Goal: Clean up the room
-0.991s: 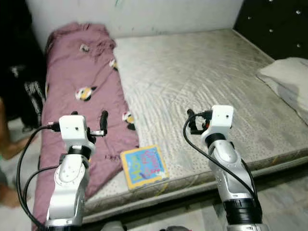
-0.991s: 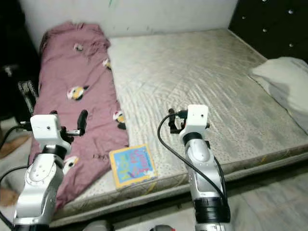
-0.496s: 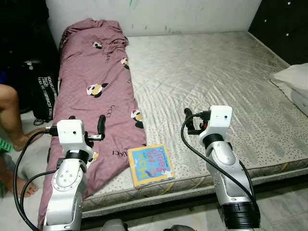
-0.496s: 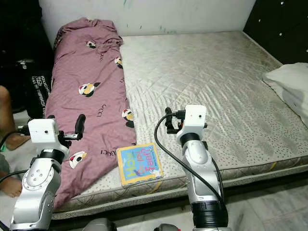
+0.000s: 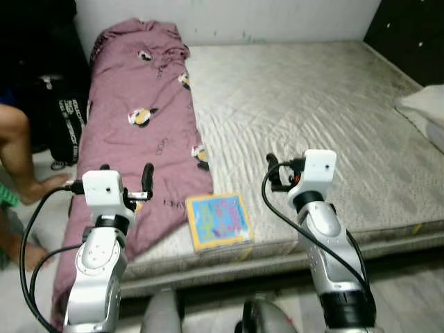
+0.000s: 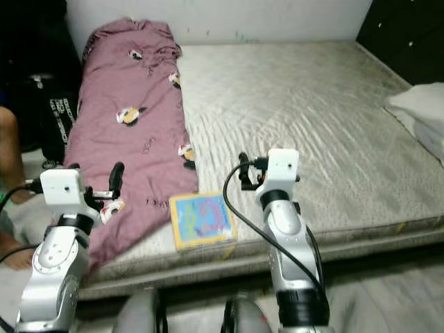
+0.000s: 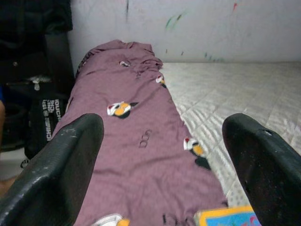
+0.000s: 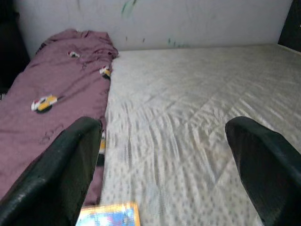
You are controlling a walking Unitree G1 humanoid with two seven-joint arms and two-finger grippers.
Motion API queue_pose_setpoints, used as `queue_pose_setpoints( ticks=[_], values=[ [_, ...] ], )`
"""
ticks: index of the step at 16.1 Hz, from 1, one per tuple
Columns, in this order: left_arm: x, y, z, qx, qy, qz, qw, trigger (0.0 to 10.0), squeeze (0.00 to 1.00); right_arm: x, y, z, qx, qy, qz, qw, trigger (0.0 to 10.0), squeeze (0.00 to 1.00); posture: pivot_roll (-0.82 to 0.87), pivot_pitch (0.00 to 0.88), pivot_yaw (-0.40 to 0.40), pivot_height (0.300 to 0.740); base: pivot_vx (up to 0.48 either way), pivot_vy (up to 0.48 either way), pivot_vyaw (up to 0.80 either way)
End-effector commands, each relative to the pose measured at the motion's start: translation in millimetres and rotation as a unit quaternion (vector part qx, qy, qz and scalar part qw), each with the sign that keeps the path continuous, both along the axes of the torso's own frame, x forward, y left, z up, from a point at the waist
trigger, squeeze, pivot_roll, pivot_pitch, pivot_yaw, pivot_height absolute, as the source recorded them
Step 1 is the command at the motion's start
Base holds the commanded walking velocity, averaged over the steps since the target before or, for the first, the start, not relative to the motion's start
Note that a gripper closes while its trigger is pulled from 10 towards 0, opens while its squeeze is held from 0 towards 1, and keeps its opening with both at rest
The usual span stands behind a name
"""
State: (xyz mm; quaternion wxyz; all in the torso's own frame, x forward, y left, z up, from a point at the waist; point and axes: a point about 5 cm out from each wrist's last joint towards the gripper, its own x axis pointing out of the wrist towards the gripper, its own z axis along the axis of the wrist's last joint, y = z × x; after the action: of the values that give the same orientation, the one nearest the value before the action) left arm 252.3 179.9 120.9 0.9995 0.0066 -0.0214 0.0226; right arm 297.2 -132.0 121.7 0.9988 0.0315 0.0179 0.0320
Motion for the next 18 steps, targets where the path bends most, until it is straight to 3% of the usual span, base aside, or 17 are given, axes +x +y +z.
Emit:
queue_pose_setpoints(
  ticks=[1,7,12,18],
  values=[
    [0.9,0.2,2.0,0.004,-0.002,0.005,1.000,10.0,0.00,1.0,0.6,-0.4,-0.005,0.002,0.005,1.000,10.0,0.00,0.05,0.047,-0.031,0.623,0.000,0.000,0.00],
    [4.1,2.2,4.5,0.010,-0.004,0.022,1.000,10.0,0.00,4.0,1.8,-1.6,-0.010,0.006,0.012,1.000,10.0,0.00,0.06,0.055,-0.036,0.623,0.000,0.000,0.00],
    [4.0,4.2,2.4,-0.011,0.004,0.032,0.999,10.0,0.00,2.8,5.7,1.0,-0.028,-0.007,0.025,0.999,10.0,0.00,0.05,0.063,-0.036,0.623,0.000,0.000,0.00],
    [5.8,5.1,2.7,-0.014,0.004,0.033,0.999,10.0,0.00,3.0,5.3,-0.3,-0.030,-0.005,0.025,0.999,10.0,0.00,0.05,0.066,-0.033,0.554,0.000,0.000,0.00]
  ],
)
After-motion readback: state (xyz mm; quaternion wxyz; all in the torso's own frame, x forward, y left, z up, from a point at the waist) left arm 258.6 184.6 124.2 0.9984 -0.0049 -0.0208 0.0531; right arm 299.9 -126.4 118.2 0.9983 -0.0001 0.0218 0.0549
